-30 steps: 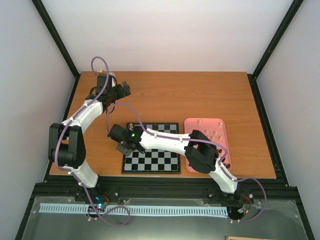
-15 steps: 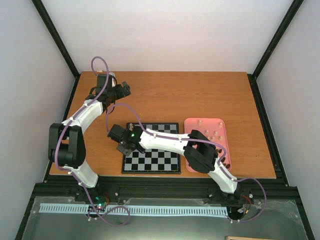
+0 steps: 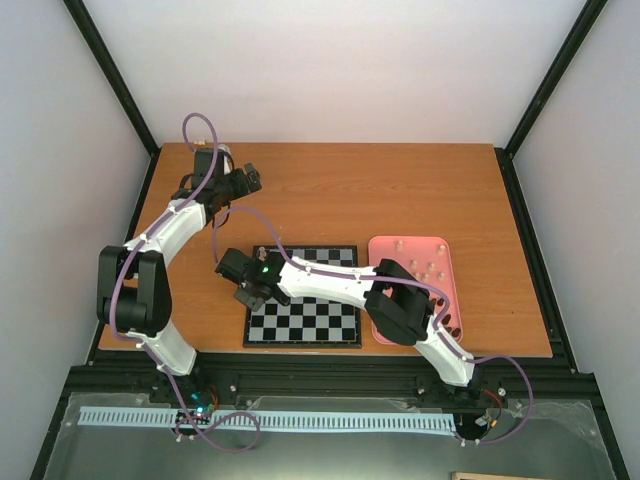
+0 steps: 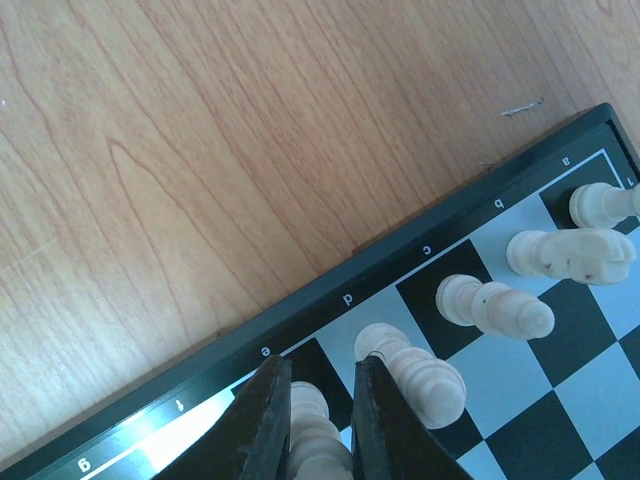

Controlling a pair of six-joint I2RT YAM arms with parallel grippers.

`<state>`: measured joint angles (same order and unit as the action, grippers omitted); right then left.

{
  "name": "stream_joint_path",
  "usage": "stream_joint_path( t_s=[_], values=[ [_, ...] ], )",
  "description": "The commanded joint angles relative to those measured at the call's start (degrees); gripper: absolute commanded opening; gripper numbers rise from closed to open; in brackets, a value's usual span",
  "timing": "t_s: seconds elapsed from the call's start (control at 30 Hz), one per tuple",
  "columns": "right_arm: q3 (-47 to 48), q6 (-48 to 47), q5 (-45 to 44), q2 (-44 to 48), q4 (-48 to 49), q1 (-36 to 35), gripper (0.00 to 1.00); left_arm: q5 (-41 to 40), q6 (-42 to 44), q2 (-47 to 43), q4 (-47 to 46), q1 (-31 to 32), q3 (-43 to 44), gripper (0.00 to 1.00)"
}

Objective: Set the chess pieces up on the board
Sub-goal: Place the chess piece on the chessboard.

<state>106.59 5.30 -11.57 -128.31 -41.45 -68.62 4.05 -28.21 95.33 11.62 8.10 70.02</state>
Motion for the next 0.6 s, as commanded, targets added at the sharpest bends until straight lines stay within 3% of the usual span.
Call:
stream_joint_path(
  t_s=[0.0, 0.43, 0.57],
  values=[
    [1.51, -0.78, -0.47, -1.24, 0.12, 0.40, 0.09, -0.74, 0.93, 0.85, -0.28, -0.28, 2.58, 1.00],
    [0.24, -1.17, 1.73, 0.35, 0.00, 0.29, 0.17, -0.71, 0.87, 0.92, -0.28, -0.28, 2.49, 1.00],
    [-1.04, -1.47, 3.13, 1.64, 1.17, 0.27, 0.26, -0.60, 0.86, 1.01, -0.27, -0.27, 2.49, 1.00]
  ],
)
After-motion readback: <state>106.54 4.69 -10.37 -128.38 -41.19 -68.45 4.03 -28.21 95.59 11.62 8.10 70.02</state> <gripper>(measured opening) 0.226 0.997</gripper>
